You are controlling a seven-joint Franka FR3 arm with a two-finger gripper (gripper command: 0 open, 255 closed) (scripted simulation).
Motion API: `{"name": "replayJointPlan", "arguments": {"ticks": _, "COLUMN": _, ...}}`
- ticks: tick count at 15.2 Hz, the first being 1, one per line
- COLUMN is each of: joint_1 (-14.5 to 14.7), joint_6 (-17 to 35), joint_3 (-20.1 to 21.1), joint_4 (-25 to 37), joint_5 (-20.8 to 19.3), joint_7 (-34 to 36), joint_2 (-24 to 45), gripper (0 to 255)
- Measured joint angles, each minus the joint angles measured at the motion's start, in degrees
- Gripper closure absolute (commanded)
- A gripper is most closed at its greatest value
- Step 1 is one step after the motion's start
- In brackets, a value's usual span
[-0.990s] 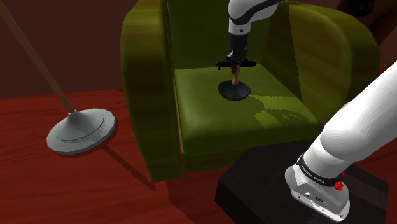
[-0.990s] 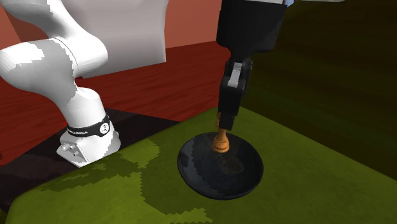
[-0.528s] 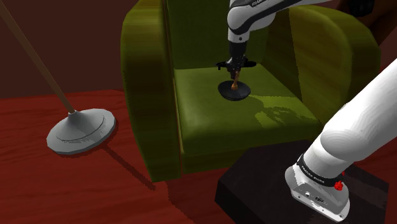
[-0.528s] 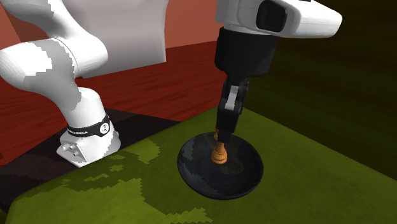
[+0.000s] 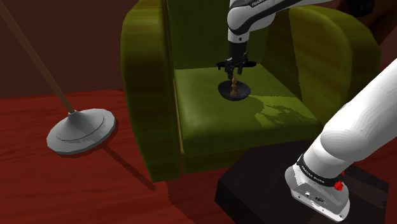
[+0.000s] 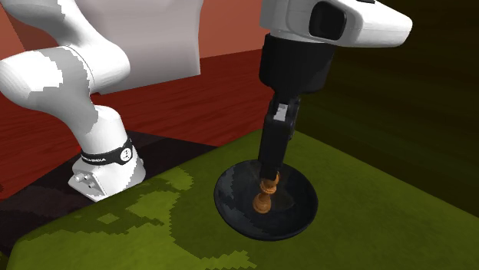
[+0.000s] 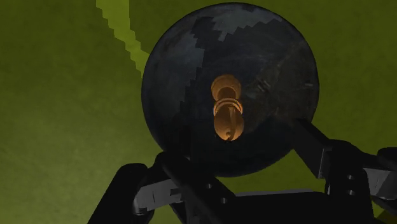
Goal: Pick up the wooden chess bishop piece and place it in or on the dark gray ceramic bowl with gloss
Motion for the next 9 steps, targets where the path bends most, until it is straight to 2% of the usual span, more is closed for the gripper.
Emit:
{"name": "replayJointPlan", "arguments": {"ticks": 4, "joint_1": 0.00, "joint_6": 0.00, "joint_3": 0.00, "joint_4": 0.00, "joint_5": 0.00, "joint_7": 0.00, "joint_2": 0.00, "gripper": 0}}
{"name": "replayJointPlan", "arguments": {"ticks": 9, "joint_1": 0.09, "joint_6": -6.41, "joint_3": 0.14, "joint_4": 5.32, "joint_5": 0.07, "joint_7": -0.06, "joint_2": -1.16, "gripper": 0}}
